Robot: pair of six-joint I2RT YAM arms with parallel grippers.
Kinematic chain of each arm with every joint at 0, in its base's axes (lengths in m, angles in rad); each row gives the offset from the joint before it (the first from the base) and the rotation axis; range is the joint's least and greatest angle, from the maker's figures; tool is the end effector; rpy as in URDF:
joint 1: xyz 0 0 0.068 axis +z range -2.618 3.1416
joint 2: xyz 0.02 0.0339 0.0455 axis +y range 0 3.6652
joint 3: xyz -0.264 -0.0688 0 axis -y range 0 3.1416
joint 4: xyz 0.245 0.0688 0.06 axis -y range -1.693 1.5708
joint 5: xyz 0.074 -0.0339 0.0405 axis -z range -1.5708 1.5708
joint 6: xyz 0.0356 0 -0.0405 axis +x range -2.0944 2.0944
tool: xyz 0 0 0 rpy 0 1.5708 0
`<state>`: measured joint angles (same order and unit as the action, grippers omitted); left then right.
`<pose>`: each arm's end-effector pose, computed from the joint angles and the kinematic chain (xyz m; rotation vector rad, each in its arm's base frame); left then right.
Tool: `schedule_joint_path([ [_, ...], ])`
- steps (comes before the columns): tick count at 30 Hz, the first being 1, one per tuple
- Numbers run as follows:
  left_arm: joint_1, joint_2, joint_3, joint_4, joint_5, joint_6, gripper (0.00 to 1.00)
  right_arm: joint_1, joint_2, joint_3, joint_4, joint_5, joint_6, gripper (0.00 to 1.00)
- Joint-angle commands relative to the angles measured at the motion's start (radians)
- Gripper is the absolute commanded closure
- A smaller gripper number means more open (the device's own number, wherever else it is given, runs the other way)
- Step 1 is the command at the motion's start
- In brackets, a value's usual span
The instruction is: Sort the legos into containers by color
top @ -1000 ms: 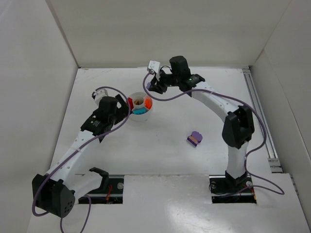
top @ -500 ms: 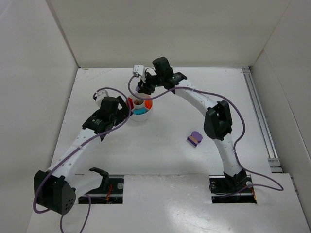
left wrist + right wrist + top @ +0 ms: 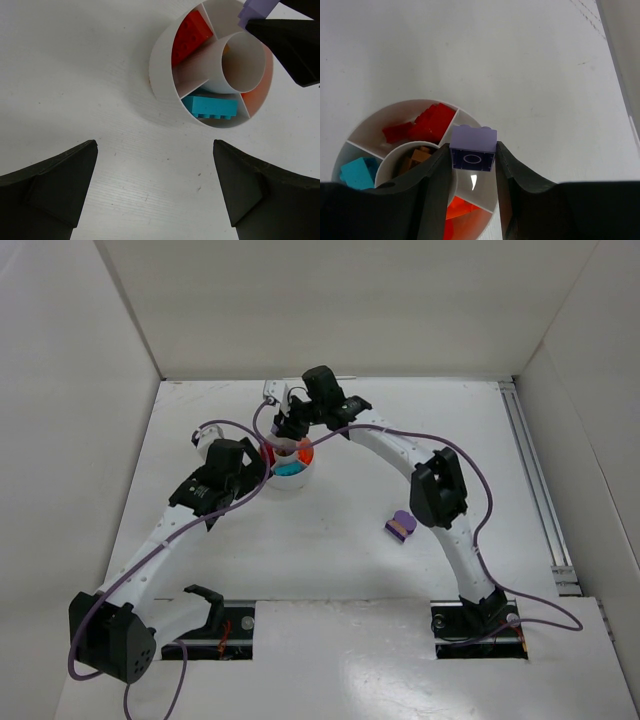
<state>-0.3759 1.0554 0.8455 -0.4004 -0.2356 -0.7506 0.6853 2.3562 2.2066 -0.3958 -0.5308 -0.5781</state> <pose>0.2179 -0.0771 0.2886 -0.5391 2.1207 -0.3889 0.4124 0.3604 0.2687 -1.4776 1.4832 0.6241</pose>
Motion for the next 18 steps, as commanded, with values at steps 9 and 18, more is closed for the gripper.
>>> schedule_joint_path([
  [9,-0.003,-0.032,0.006,0.021,0.009,0.019,0.0,-0.001,0.02,0.054,0.063,-0.005,0.03,0.45],
  [18,-0.003,-0.041,0.006,0.021,0.018,0.028,0.0,-0.001,-0.063,0.026,0.063,-0.005,0.03,0.37],
])
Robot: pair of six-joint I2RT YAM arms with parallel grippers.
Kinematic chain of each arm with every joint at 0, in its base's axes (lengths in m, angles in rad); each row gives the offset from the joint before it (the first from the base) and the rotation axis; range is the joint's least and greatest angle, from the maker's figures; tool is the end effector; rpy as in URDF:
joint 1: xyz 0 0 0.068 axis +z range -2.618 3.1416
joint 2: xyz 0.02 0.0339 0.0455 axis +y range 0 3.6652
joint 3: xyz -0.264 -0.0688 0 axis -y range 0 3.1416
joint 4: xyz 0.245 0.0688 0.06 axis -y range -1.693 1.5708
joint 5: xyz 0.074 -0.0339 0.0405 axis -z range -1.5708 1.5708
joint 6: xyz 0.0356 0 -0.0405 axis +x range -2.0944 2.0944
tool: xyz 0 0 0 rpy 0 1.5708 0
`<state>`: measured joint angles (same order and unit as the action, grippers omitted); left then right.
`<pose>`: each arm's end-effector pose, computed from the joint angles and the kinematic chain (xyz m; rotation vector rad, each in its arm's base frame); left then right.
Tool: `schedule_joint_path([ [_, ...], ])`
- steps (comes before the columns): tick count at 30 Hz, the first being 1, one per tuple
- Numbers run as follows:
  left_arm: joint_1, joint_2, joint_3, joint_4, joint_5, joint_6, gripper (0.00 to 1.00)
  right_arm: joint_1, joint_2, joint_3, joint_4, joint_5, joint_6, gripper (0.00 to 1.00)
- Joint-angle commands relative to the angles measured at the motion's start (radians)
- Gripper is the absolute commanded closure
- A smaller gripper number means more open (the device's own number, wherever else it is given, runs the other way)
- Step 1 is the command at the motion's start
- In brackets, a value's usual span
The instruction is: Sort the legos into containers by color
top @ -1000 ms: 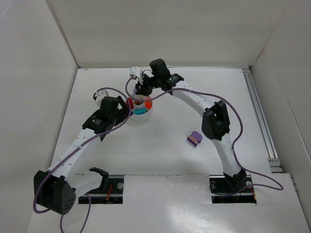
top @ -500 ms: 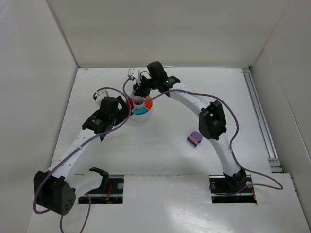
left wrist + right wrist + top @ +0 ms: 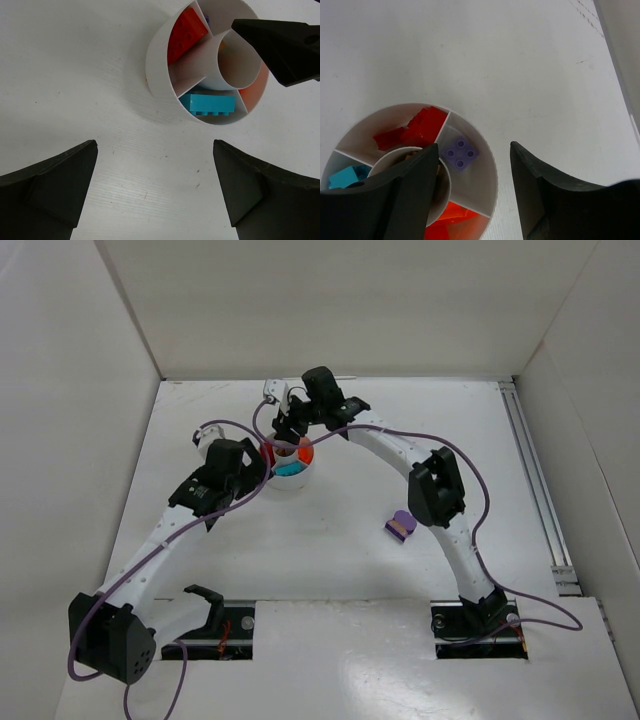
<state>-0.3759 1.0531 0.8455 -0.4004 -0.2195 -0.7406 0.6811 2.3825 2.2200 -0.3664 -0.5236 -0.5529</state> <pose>0.2175 -0.0775 0.2890 -0.5203 2.1274 -0.4007 0.4188 0.3623 0.2619 -1.4483 1.4949 0.6257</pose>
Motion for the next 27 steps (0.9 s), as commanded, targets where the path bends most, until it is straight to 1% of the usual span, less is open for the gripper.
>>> schedule_joint_path([
  [1,-0.003,-0.039,0.006,0.021,0.011,0.018,0.0,0.003,-0.112,-0.006,0.034,-0.012,-0.005,0.35],
  [3,-0.003,-0.048,0.006,0.021,0.02,0.018,0.0,0.003,-0.172,-0.066,0.063,0.013,-0.018,0.26],
  [4,-0.003,-0.057,0.006,0.032,0.031,0.018,0.0,0.003,-0.251,-0.154,0.072,0.025,-0.028,0.21],
  [5,-0.003,-0.067,-0.003,0.032,0.043,0.018,0.0,-0.008,-0.297,-0.213,0.087,0.06,-0.039,0.01],
  [6,-0.003,-0.067,-0.003,0.032,0.043,0.027,0.0,-0.008,-0.346,-0.274,0.118,0.074,-0.048,0.01],
  [7,-0.003,-0.077,-0.003,0.043,0.058,0.027,0.0,-0.029,-0.446,-0.336,0.127,0.092,-0.048,0.01],
  [8,-0.003,-0.087,-0.003,0.043,0.077,0.027,0.0,-0.038,-0.497,-0.461,0.127,0.112,-0.048,0.01],
  [10,-0.003,-0.087,-0.014,0.055,0.107,0.041,0.0,-0.072,-0.601,-0.59,0.141,0.18,-0.038,0.01],
  [11,-0.003,-0.087,-0.014,0.069,0.126,0.056,0.0,-0.086,-0.706,-0.723,0.141,0.203,-0.007,0.01],
  [13,-0.012,-0.096,-0.04,0.106,0.199,0.067,0.0,-0.116,-0.816,-0.862,0.15,0.272,0.049,0.01],
  [14,-0.021,-0.096,-0.04,0.121,0.221,0.092,0.0,-0.159,-0.92,-0.926,0.138,0.283,0.106,0.01],
  [15,-0.034,-0.106,-0.052,0.144,0.239,0.092,0.0,-0.181,-0.972,-1.048,0.138,0.283,0.131,0.01],
  [17,-0.099,-0.107,-0.052,0.156,0.249,0.102,0.0,-0.237,-1.069,-1.146,0.066,0.332,0.177,0.01],
  [18,-0.128,-0.096,-0.052,0.166,0.249,0.115,0.0,-0.247,-1.157,-1.216,0.043,0.355,0.177,0.01],
  [19,-0.202,-0.078,-0.039,0.166,0.211,0.115,0.0,-0.247,-1.196,-1.24,0.011,0.416,0.177,0.01],
  [21,-0.288,-0.048,-0.016,0.175,0.169,0.126,0.0,-0.256,-1.268,-1.257,-0.121,0.47,0.163,0.01],
  [22,-0.37,-0.006,0.012,0.175,0.12,0.136,0.0,-0.265,-1.281,-1.266,-0.219,0.537,0.163,0.01],
  [23,-0.412,0.019,0.026,0.175,0.103,0.147,0.0,-0.265,-1.281,-1.266,-0.22,0.577,0.175,0.01],
  [24,-0.455,0.043,0.038,0.192,0.092,0.165,0.0,-0.265,-1.295,-1.266,-0.305,0.617,0.195,0.01],
  [25,-0.493,0.1,0.052,0.202,0.092,0.188,0.0,-0.275,-1.319,-1.287,-0.33,0.648,0.237,0.01],
  [26,-0.532,0.131,0.075,0.237,0.092,0.254,0.0,-0.275,-1.336,-1.296,-0.345,0.69,0.257,0.01],
  [27,-0.597,0.16,0.075,0.264,0.109,0.291,0.0,-0.293,-1.358,-1.307,-0.356,0.701,0.277,0.01],
])
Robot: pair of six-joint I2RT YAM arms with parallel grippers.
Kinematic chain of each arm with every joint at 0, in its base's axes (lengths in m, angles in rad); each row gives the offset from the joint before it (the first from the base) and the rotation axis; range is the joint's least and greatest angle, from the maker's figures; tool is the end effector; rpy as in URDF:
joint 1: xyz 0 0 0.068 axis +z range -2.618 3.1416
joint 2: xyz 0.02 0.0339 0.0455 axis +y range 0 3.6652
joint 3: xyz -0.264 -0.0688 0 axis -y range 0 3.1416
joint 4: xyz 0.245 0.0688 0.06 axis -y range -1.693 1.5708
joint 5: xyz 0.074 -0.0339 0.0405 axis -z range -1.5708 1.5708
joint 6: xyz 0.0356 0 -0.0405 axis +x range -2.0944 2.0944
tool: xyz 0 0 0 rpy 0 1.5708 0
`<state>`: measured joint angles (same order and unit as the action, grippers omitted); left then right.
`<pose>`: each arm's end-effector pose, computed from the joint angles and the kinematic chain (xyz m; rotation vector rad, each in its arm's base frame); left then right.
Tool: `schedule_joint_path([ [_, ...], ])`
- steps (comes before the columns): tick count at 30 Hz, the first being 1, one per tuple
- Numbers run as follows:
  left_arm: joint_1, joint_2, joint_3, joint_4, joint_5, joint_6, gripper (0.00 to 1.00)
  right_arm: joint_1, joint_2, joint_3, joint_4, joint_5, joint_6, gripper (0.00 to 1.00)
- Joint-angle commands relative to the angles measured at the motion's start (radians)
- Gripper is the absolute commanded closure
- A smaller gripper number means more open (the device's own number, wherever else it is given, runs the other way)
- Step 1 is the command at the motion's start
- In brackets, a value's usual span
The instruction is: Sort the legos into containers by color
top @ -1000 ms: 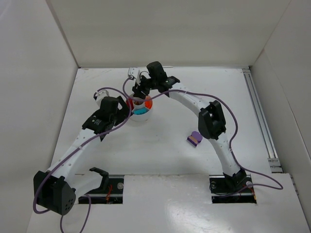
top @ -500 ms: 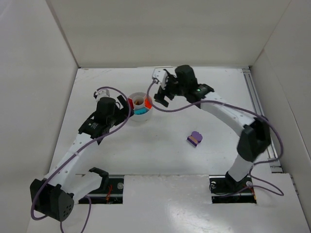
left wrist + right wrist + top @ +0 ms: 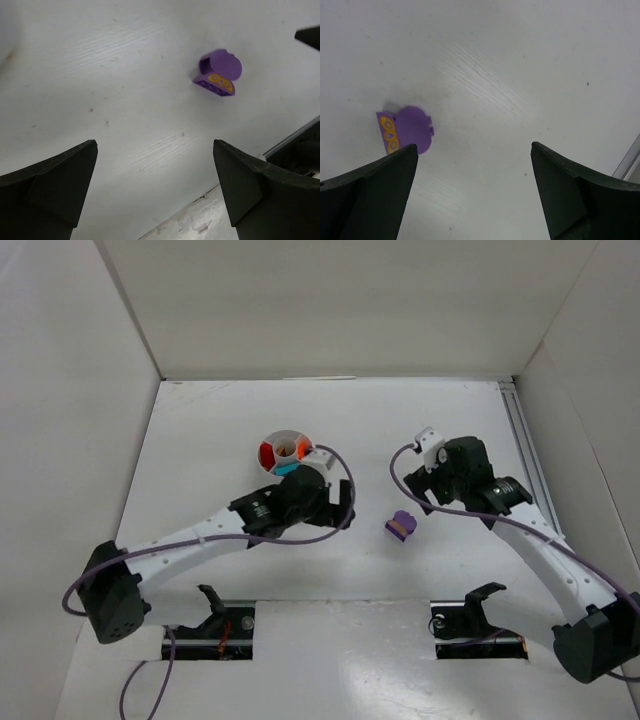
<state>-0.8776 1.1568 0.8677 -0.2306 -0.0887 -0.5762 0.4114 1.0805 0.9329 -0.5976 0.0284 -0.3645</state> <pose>0.1690 -0.1986 0.2885 0.2726 2.1699 -0.7701 0.2088 0.0900 0.2954 -0.8626 2.1490 -0.0091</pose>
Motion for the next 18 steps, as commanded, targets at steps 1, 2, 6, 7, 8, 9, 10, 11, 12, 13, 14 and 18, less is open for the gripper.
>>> schedule_joint_path([
  [1,-0.128,0.088,0.069,0.111,-0.022,0.151,0.0,-0.061,-0.104,-0.029,-0.125,0.15,0.101,0.01],
  [2,-0.153,0.159,0.085,0.123,-0.032,0.171,0.0,-0.087,-0.131,-0.038,-0.125,0.15,0.111,0.01],
  [6,-0.242,0.345,0.19,0.178,-0.042,0.239,0.0,-0.213,-0.224,-0.039,-0.114,0.081,0.095,0.01],
  [7,-0.26,0.38,0.212,0.188,-0.052,0.251,0.0,-0.232,-0.225,-0.039,-0.105,0.065,0.084,0.01],
  [8,-0.271,0.414,0.237,0.188,-0.052,0.275,0.0,-0.268,-0.237,-0.039,-0.105,0.05,0.075,0.01],
  [9,-0.28,0.479,0.261,0.188,-0.071,0.286,0.0,-0.285,-0.237,-0.039,-0.105,0.033,0.056,0.01],
  [10,-0.302,0.506,0.29,0.209,-0.081,0.301,0.0,-0.301,-0.237,-0.039,-0.105,-0.011,0.046,0.01],
  [11,-0.313,0.529,0.3,0.22,-0.082,0.318,0.0,-0.328,-0.226,-0.039,-0.096,-0.033,0.036,0.01],
  [12,-0.322,0.572,0.3,0.23,-0.097,0.35,0.0,-0.339,-0.215,-0.039,-0.096,-0.056,0.016,0.01],
  [13,-0.322,0.593,0.312,0.244,-0.124,0.351,0.0,-0.35,-0.215,-0.039,-0.085,-0.099,0.006,0.01],
  [14,-0.322,0.615,0.336,0.244,-0.138,0.36,0.0,-0.35,-0.203,-0.039,-0.076,-0.116,-0.004,0.01],
  [18,-0.322,0.71,0.418,0.212,-0.18,0.369,0.0,-0.365,-0.182,-0.029,-0.076,-0.14,-0.04,0.01],
])
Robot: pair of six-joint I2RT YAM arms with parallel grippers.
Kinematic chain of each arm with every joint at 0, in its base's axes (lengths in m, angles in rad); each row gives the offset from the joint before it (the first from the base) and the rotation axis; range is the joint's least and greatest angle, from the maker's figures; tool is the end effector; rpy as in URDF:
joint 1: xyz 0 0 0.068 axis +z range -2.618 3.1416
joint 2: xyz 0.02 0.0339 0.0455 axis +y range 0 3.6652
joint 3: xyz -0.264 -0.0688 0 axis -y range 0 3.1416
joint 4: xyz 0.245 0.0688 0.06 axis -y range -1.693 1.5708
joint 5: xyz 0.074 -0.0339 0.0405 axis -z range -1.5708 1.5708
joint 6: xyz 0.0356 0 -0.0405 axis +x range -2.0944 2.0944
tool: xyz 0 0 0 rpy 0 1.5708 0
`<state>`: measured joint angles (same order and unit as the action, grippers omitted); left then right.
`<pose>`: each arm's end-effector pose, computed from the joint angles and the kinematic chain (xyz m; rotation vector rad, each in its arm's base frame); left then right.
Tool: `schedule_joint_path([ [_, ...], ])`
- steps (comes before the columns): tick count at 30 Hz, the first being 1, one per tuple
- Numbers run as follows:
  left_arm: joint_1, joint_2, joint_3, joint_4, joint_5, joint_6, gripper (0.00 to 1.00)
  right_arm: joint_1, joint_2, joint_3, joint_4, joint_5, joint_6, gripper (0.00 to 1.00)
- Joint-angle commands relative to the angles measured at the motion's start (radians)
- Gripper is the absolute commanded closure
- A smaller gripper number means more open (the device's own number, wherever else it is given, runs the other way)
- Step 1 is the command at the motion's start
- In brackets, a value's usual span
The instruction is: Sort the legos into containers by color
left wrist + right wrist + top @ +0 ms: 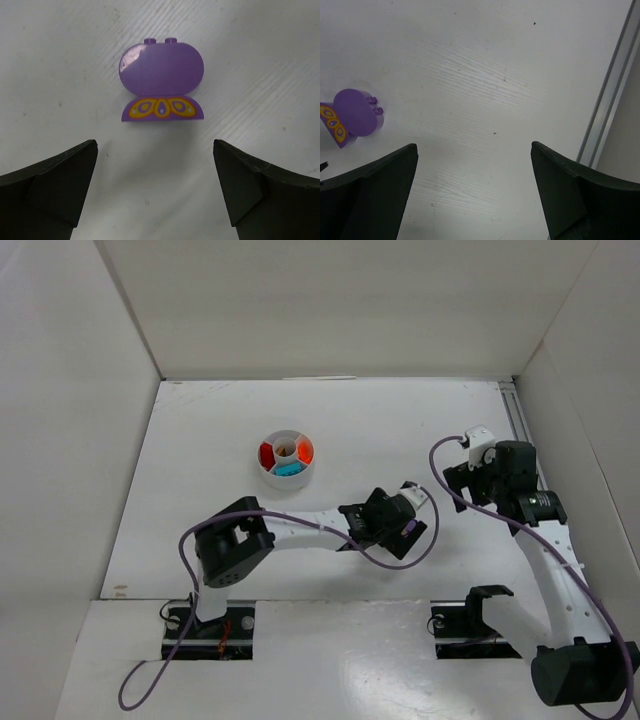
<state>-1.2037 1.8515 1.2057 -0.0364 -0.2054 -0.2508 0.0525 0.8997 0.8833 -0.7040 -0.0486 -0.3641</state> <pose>0.1537 -0.3795 0.1990 0.9514 2.0888 -0.5490 0.1838 0.0114 0.3039 -0.4987 2.2375 -0.1060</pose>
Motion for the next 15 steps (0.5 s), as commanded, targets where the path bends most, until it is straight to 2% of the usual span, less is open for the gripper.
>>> schedule_joint_path([
  [1,0.004,0.049,0.098,0.007,-0.063,0.044,0.0,-0.006,-0.001,0.02,0.031,-0.063,-0.05,0.01],
  [11,0.004,0.133,0.183,-0.014,-0.063,0.012,0.0,-0.016,-0.019,0.04,0.04,-0.043,-0.059,0.01],
  [13,0.004,0.144,0.183,-0.014,-0.063,0.001,0.06,-0.016,-0.028,0.04,0.04,-0.011,-0.059,0.01],
  [14,0.004,0.156,0.183,-0.004,-0.063,0.001,0.14,-0.016,-0.042,0.04,0.04,-0.002,-0.059,0.01],
  [15,0.004,0.169,0.183,-0.003,-0.063,0.001,0.16,-0.016,-0.051,0.049,0.04,-0.002,-0.059,0.01],
])
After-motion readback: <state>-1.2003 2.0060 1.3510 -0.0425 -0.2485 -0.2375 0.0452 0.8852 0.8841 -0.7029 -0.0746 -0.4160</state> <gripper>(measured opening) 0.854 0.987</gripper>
